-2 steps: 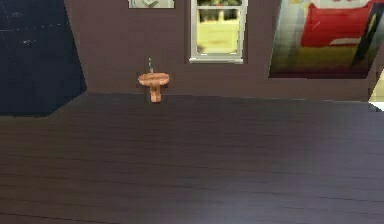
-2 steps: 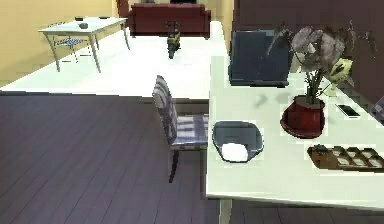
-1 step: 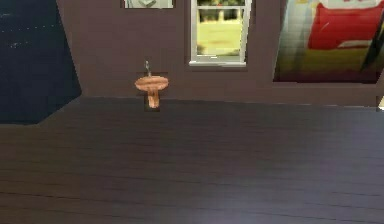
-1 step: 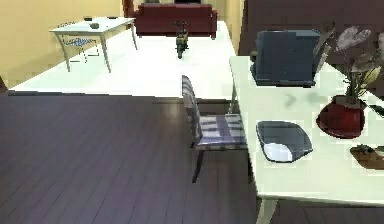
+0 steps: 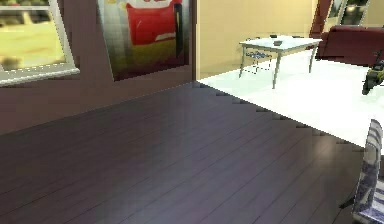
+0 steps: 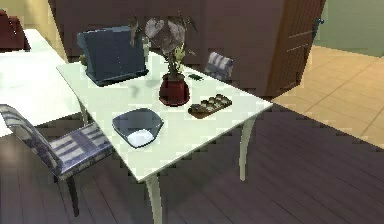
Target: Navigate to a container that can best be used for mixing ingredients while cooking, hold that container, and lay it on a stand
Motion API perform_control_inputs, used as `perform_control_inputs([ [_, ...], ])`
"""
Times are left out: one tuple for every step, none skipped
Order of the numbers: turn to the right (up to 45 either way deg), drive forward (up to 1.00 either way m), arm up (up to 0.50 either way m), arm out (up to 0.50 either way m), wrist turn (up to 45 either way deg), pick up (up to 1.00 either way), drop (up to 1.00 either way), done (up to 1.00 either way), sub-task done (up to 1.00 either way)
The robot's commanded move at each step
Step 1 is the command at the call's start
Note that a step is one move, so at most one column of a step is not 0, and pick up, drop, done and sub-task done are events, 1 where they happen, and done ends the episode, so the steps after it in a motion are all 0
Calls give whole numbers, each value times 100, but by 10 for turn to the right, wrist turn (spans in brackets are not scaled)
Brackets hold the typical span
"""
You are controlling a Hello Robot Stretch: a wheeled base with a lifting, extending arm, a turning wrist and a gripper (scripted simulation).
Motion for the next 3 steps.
perform_control_inputs([
  [90, 0, 0, 0, 0, 0, 0, 0, 0],
  [0, 20, 0, 0, 0, 0, 0, 0, 0],
  [0, 0, 50, 0, 0, 0, 0, 0, 0],
])
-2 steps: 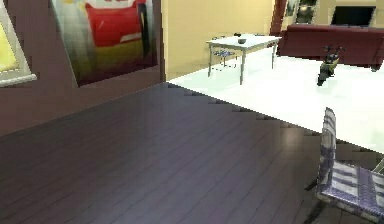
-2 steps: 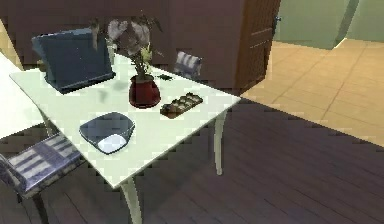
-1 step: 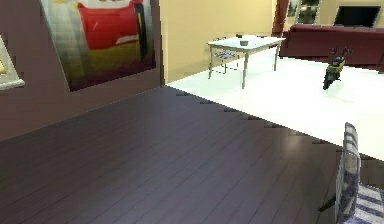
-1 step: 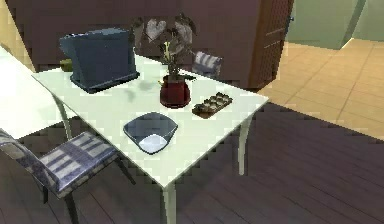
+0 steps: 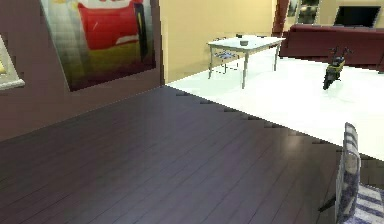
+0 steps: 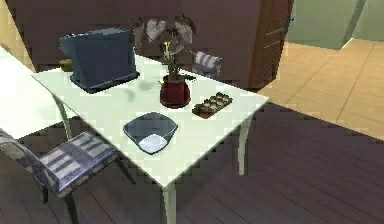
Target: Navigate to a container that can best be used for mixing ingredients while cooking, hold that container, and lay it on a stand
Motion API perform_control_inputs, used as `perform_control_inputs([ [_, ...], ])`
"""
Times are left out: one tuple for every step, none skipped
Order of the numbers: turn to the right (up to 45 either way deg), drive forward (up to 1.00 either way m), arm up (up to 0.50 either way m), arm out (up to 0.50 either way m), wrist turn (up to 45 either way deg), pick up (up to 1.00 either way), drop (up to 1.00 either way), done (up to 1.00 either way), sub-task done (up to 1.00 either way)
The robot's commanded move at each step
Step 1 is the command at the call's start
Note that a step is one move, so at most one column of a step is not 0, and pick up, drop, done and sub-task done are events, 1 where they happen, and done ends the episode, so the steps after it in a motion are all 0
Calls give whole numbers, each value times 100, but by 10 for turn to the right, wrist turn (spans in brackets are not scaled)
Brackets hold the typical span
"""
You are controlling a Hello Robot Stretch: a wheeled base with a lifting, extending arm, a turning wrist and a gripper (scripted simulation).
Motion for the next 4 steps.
perform_control_inputs([
  [0, 0, 38, 0, 0, 0, 0, 0, 0],
  [0, 0, 0, 38, 0, 0, 0, 0, 0],
  [0, 0, 0, 0, 450, 0, 0, 0, 0],
  [0, 0, 0, 0, 450, 0, 0, 0, 0],
])
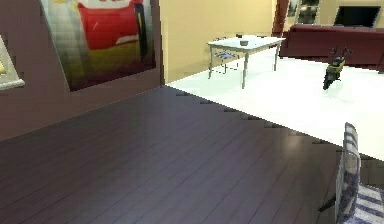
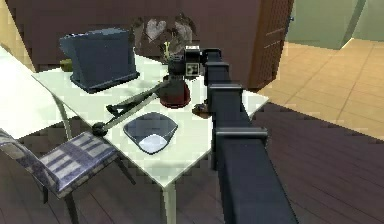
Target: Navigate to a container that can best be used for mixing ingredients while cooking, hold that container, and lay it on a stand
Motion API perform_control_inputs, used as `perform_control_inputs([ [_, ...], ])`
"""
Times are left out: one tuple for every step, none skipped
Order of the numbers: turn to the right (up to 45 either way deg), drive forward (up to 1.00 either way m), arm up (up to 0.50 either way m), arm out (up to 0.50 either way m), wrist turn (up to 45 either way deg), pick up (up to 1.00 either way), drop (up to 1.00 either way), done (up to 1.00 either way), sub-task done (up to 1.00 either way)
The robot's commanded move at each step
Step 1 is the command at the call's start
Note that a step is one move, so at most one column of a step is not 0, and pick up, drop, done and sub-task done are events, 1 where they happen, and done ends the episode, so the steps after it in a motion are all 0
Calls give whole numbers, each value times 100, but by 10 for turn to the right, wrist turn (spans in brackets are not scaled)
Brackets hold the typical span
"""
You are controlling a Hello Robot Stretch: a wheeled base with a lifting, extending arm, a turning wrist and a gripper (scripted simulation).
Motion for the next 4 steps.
perform_control_inputs([
  [0, 0, 0, 0, 450, 0, 0, 0, 0],
  [0, 0, 0, 0, 30, 0, 0, 0, 0],
  [0, 0, -20, 0, 0, 0, 0, 0, 0],
  [0, 0, 0, 0, 0, 100, 0, 0, 0],
])
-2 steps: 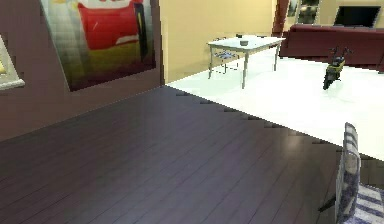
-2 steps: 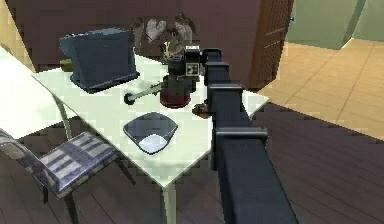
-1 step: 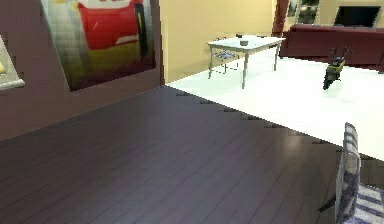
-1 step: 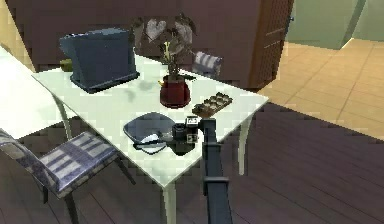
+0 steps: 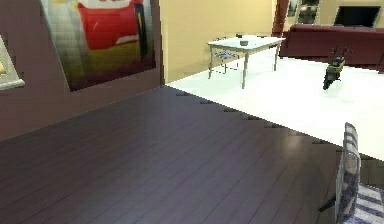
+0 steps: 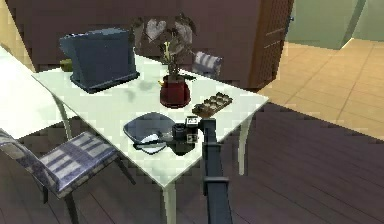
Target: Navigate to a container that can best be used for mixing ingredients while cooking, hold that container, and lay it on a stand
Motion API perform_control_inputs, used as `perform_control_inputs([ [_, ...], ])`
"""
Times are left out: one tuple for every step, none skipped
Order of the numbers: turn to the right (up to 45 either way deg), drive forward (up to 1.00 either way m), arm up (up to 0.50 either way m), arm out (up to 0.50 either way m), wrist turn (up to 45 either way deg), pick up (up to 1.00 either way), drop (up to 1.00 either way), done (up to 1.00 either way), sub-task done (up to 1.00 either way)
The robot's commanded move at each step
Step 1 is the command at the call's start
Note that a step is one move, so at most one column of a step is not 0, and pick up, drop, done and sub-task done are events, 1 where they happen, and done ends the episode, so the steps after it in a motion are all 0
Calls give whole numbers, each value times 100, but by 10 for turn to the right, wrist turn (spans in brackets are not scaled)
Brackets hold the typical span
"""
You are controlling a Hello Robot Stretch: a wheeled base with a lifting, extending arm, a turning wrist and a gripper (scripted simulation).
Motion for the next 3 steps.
perform_control_inputs([
  [0, 0, 10, 0, 0, 0, 0, 0, 0],
  [0, 0, 10, 0, 0, 0, 0, 0, 0],
  [0, 0, 0, 0, -450, 0, 0, 0, 0],
])
